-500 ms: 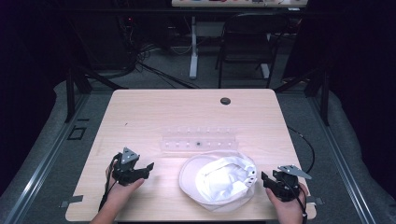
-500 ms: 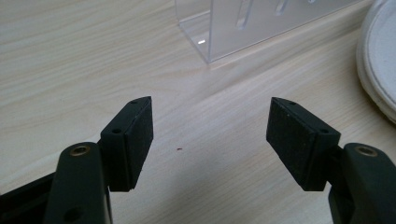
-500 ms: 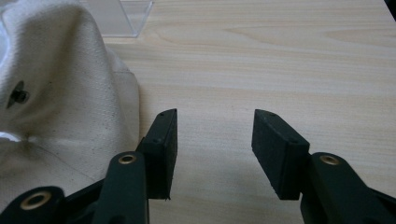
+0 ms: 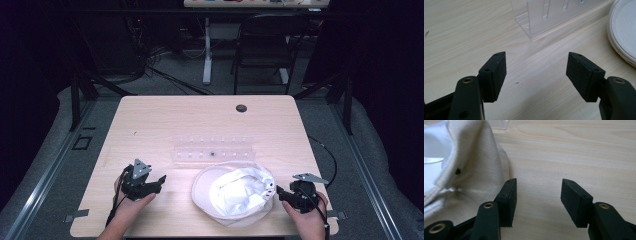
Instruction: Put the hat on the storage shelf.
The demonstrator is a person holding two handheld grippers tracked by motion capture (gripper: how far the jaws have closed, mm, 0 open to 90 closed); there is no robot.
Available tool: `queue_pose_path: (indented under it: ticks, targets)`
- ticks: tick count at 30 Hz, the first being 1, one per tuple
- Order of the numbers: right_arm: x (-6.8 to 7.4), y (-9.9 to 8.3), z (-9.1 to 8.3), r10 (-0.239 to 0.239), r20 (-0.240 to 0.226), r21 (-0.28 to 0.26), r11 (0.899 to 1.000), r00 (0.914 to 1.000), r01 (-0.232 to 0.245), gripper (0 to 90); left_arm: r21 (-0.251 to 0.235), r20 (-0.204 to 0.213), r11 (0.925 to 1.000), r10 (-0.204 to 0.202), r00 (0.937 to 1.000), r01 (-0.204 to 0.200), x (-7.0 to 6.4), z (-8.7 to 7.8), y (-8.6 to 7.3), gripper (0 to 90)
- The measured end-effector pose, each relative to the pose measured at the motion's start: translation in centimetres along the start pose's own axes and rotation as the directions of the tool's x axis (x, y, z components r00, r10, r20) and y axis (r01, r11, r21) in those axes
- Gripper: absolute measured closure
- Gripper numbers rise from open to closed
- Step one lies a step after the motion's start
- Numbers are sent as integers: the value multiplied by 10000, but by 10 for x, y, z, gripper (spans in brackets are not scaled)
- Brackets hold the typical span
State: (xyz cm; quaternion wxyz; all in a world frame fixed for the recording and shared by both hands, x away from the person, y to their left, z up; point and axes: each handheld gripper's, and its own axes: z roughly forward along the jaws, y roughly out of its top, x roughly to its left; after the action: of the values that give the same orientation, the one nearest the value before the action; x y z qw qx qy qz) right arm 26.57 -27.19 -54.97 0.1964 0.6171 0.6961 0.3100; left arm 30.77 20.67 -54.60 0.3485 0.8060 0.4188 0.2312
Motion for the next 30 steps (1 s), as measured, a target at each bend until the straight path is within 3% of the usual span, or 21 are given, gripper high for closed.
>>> queue_pose_path:
  ticks: [6, 10, 21, 25, 26, 30]
  targets:
    - [4, 11, -8, 70, -297, 429, 9991, 9995, -57, 519, -42, -50, 9999, 151, 9999, -152, -3, -1, 1, 332]
    - [7, 17, -14, -192, -207, 674, 9975, 9996, 206, 532, -156, -57, 9995, 262, 9996, -262, -5, -4, 2, 335]
    - [7, 48, -34, 279, -1029, 1777, 9840, 9943, -92, 554, -149, -45, 9993, 343, 9994, -344, -7, -4, 2, 339]
    - [7, 59, -39, 802, -1441, 2211, 9741, 9863, -469, 554, -133, -52, 9992, 364, 9993, -364, -7, -3, 2, 340]
    - [8, 63, -42, 1004, -1715, 2409, 9689, 9801, -571, 553, -118, -42, 9992, 376, 9993, -376, -7, -3, 1, 339]
    - [10, 68, -43, 1304, -1938, 2728, 9592, 9723, -742, 538, -80, -26, 9991, 415, 9991, -415, -7, -2, 2, 340]
